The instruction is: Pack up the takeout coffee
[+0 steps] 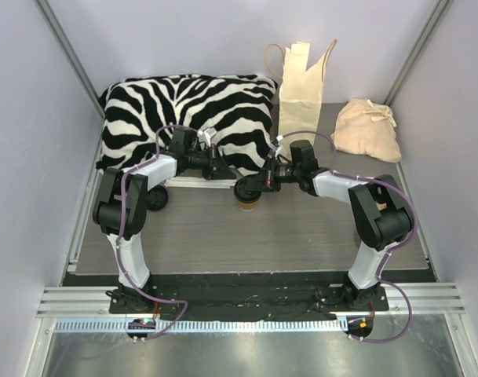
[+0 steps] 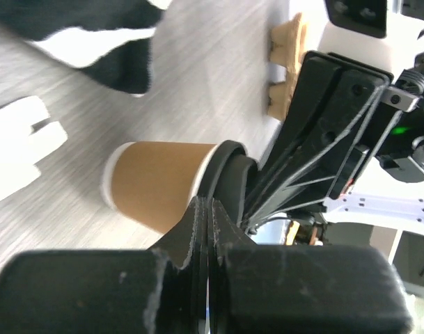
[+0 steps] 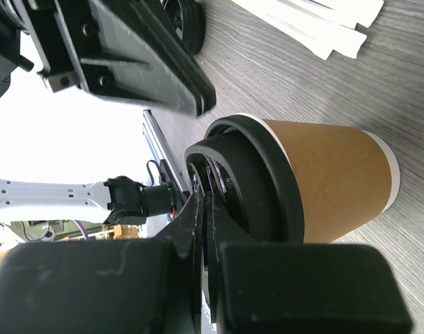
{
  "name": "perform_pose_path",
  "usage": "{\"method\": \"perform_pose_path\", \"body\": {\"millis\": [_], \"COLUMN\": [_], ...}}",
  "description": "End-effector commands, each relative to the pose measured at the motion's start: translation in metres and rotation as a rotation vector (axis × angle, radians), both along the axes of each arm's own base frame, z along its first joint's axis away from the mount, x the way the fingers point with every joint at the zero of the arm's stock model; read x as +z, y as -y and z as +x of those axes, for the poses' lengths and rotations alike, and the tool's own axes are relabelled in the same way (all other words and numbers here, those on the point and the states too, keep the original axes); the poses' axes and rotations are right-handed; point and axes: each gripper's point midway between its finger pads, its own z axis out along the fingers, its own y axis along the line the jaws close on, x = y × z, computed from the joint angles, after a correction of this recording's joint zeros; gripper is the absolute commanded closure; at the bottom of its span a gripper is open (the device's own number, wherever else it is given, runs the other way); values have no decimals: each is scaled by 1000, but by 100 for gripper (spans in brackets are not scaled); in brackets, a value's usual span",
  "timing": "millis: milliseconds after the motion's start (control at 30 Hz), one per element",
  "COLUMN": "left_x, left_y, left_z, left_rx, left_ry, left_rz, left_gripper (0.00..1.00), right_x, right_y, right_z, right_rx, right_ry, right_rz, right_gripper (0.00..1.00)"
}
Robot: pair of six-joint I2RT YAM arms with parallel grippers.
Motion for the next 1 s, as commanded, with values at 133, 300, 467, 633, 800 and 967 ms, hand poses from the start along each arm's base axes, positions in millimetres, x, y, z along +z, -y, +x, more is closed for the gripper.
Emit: {"method": "perform_pose_path", "body": {"millis": [133,300,467,633,800,967], "left_x": [51,58,71,87,91,90], "left_y": [-8,-8,-5,6,18,25], "left_z": [-8,-8,-6,-12,-21,-32], "left_rx": [6,11,15,-13,-53,-100], "left_ry": [108,125,131,147,151,124], "left_rz": [-45,-50,-87,-120,-139,-168], "left_gripper": [100,100,100,100,100,100], "right_x": [11,45,72,59,21,-7], "right_y": [-3,-9,-12,-7,-1,2], "right_z": [-5,-10,-15,-22,-24,-16], "right_rx": [23,60,81,80,76,57], "right_ry": [0,42,72,42,-5,-56], "right_rz": [27,110,181,145,73,50], "right_gripper": [96,93,92,92,93,96]}}
